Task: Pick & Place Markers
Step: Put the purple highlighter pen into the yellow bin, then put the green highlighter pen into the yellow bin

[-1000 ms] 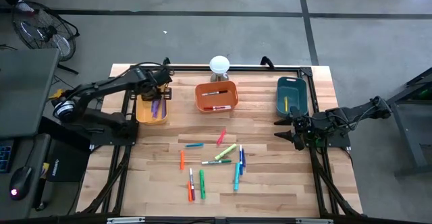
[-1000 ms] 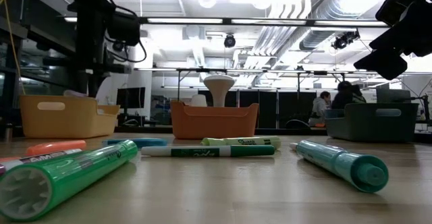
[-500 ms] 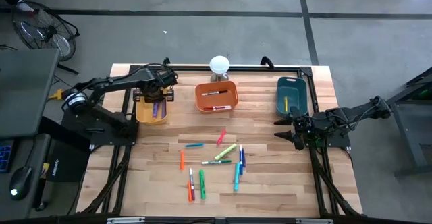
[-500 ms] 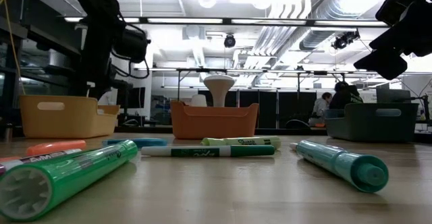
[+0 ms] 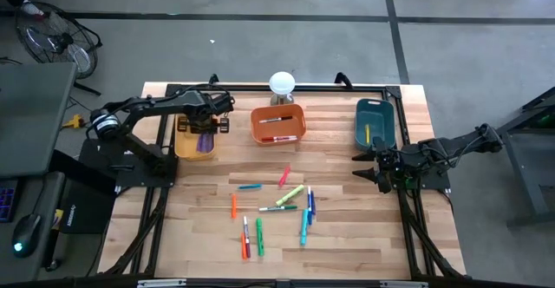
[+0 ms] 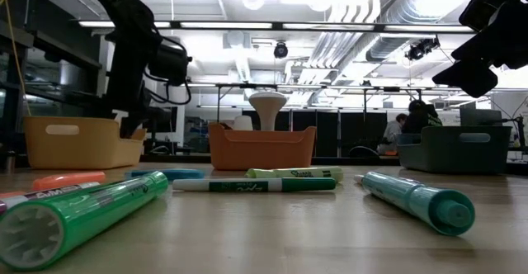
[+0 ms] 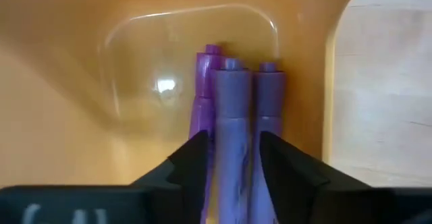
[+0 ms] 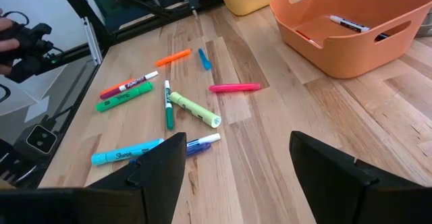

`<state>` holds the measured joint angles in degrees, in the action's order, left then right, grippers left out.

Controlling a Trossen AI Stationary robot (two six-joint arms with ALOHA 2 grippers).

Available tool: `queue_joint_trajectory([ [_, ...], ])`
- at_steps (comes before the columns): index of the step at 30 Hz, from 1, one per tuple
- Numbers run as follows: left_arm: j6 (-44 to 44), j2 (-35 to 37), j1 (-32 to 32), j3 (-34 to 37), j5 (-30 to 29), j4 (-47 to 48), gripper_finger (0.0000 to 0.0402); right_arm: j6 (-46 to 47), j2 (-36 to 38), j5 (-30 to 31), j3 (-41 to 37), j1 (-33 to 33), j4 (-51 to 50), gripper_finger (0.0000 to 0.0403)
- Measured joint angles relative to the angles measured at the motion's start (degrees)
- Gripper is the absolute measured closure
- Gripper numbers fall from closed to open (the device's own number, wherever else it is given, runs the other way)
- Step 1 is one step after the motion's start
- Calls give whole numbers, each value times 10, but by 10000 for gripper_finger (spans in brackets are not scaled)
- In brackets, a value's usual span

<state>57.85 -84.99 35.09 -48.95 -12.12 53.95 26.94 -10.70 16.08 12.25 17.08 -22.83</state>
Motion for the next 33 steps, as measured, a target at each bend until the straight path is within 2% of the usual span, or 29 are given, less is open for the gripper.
queue_joint_trajectory([
  [3, -7, 0, 0, 0, 0, 1, 248, 0, 0, 0, 0, 0, 0, 151],
  [8, -15, 5, -7, 0, 0, 0, 239, 0, 0, 0, 0, 0, 0, 151],
  [18, -26, 100, -30, -1, -25, 2, 237, 0, 0, 0, 0, 0, 0, 151],
  [27, -70, 162, -90, 0, -34, 1, 236, 0, 0, 0, 0, 0, 0, 151],
  [33, -62, 179, -151, 0, -19, -1, 236, 0, 0, 0, 0, 0, 0, 151],
])
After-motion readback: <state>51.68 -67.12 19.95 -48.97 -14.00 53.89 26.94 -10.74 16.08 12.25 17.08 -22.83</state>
